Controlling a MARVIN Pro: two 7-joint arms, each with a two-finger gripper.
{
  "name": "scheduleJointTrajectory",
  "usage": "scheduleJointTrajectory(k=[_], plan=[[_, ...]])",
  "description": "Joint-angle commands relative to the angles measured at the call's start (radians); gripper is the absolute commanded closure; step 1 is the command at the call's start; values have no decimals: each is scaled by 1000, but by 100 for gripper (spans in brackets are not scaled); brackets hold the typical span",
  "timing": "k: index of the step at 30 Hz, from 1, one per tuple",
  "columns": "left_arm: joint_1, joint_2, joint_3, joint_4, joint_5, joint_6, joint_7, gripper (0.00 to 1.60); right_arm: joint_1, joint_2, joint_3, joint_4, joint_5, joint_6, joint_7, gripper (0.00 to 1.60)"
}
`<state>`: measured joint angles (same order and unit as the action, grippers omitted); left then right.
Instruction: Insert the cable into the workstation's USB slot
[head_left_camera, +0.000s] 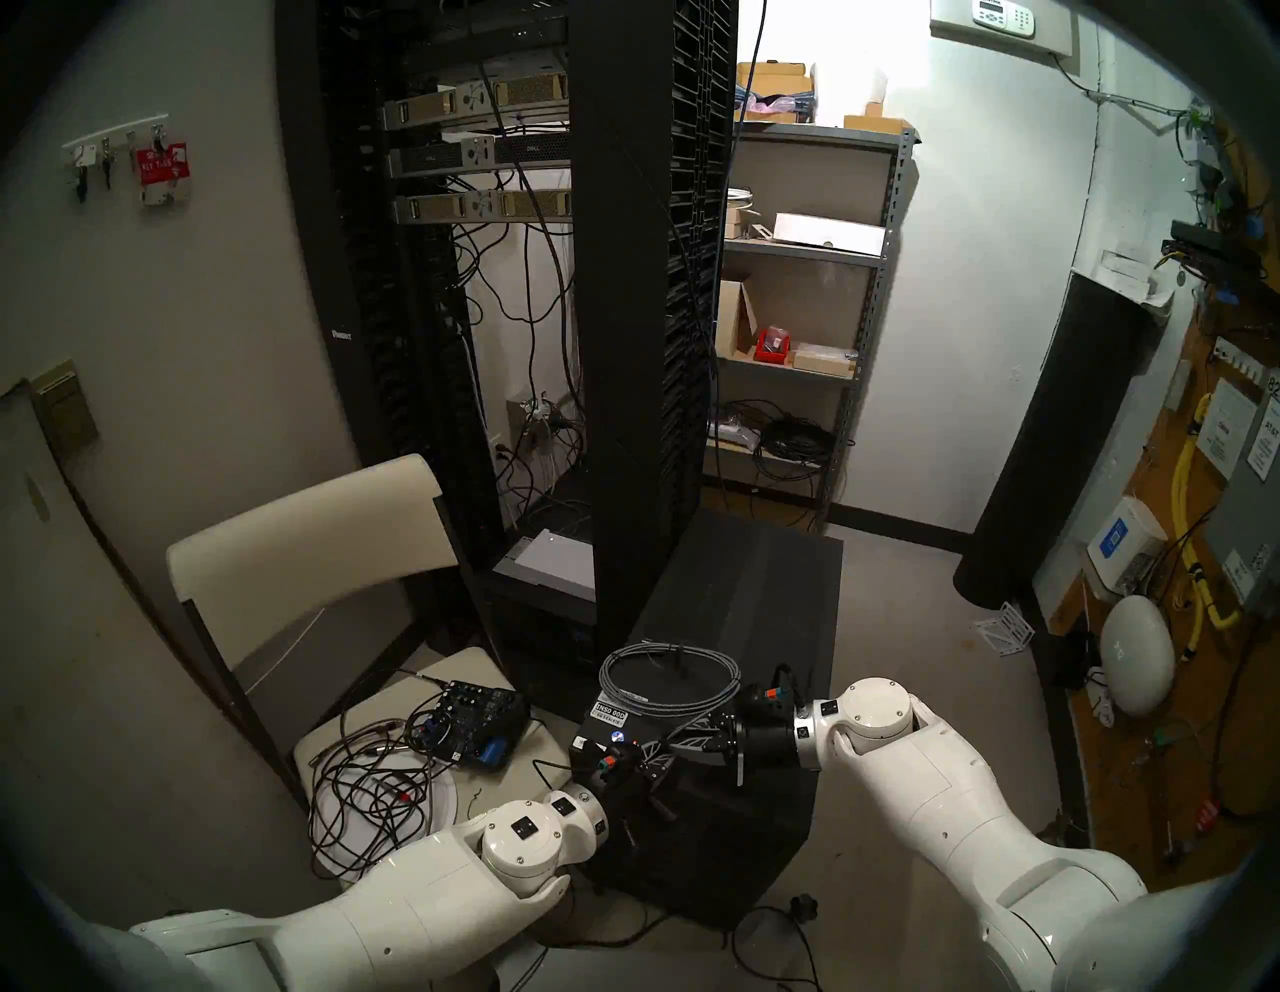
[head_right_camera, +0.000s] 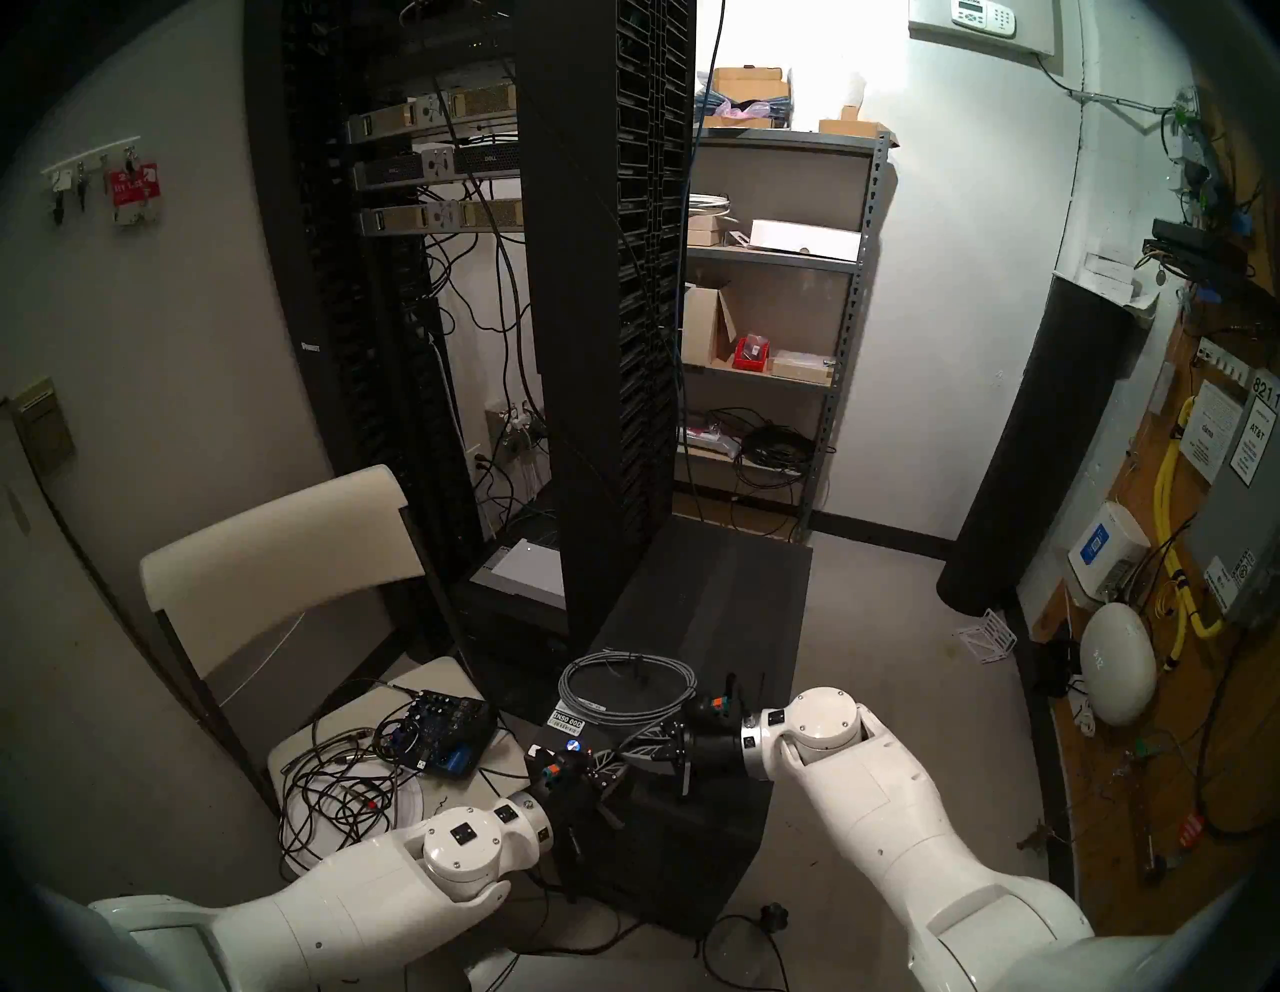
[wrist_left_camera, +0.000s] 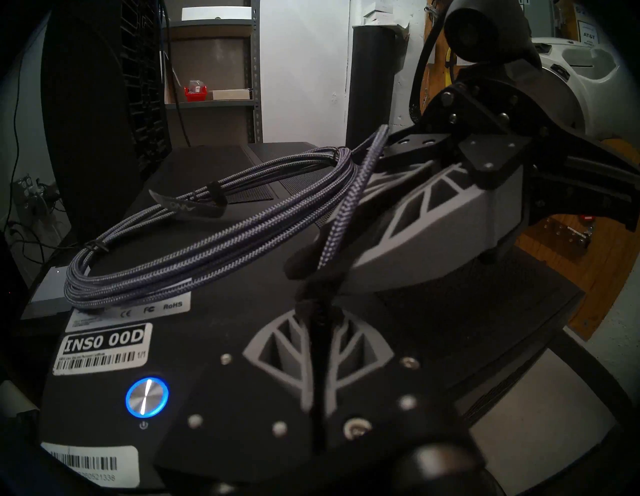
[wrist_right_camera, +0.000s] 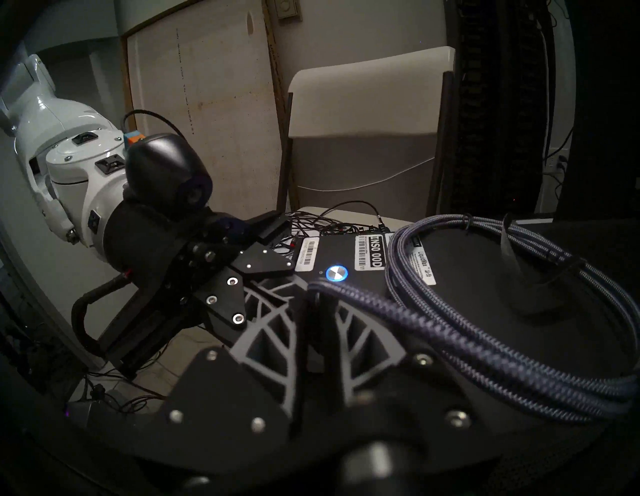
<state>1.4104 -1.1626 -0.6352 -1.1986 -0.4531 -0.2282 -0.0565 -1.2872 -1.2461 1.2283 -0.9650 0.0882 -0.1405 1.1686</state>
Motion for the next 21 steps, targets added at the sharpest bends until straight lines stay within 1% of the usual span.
scheduleJointTrajectory(k=[1,4,6,7,9,11,14,21], plan=[[-1,8,-8,-1,0,9,15,160,-65,28,6,-34,0,10,-10,93],[0,8,-8,-2,0,10,18,160,-69,31,6,-42,2,15,-12,93],[0,7,-8,-2,0,10,19,160,-69,32,5,-42,2,17,-11,89],[0,7,-8,-1,0,10,19,160,-70,31,5,-42,2,18,-12,83],[0,7,-8,-2,-1,11,20,160,-70,30,6,-41,2,18,-14,87],[0,7,-9,-3,-2,12,21,160,-63,19,9,-22,-2,0,-28,87],[0,6,-9,-1,-2,12,23,160,-47,10,8,2,-5,-13,-26,85],[-1,7,-12,-1,-4,12,23,160,-48,12,14,-24,-7,-18,-43,82]])
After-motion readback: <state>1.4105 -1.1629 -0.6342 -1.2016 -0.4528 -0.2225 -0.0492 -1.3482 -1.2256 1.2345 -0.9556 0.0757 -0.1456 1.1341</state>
